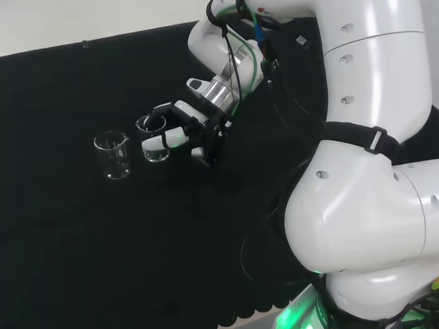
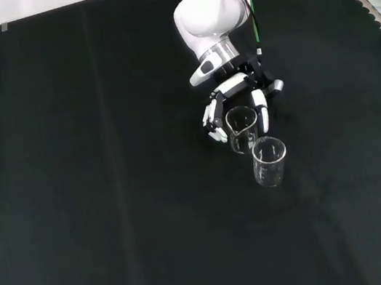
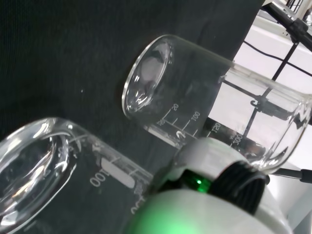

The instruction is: Pick up the beaker on the right.

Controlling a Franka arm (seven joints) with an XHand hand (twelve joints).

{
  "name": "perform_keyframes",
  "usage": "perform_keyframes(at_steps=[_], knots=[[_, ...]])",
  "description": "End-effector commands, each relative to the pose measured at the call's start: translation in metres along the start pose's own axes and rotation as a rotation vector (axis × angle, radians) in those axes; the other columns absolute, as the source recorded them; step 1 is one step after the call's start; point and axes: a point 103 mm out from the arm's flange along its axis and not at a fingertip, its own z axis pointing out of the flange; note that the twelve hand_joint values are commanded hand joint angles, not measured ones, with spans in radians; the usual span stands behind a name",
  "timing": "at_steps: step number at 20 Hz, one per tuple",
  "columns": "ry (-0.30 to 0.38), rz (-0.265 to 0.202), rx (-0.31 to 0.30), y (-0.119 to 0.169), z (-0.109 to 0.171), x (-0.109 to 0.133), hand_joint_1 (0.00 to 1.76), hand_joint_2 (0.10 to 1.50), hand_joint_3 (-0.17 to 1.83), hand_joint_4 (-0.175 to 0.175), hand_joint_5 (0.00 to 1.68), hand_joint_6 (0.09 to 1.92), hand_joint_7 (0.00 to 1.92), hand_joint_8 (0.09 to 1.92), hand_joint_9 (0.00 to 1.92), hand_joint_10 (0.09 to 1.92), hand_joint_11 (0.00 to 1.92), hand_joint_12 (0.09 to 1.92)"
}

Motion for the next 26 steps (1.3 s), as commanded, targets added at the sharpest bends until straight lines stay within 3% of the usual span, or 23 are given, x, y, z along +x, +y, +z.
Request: perform_keyframes(at_steps=[1,9,15,26], knots=[[-0.013,-0.017,-0.019,0.003,-0.006,0.005,1.42,0.66,0.61,-0.173,1.23,0.79,1.47,0.41,1.14,0.68,0.82,1.0],[-0.024,-0.074,-0.05,0.003,-0.02,0.017,1.43,0.59,0.69,-0.175,1.31,0.65,1.64,0.09,1.26,0.55,0.93,0.92],[-0.048,-0.114,-0.052,0.0,-0.031,0.026,1.44,0.57,0.72,-0.175,1.31,0.65,1.66,0.09,1.27,0.59,0.95,0.91],[-0.071,-0.118,-0.022,-0.005,-0.04,0.034,1.44,0.55,0.74,-0.175,1.3,0.63,1.67,0.09,1.28,0.62,0.97,0.91]])
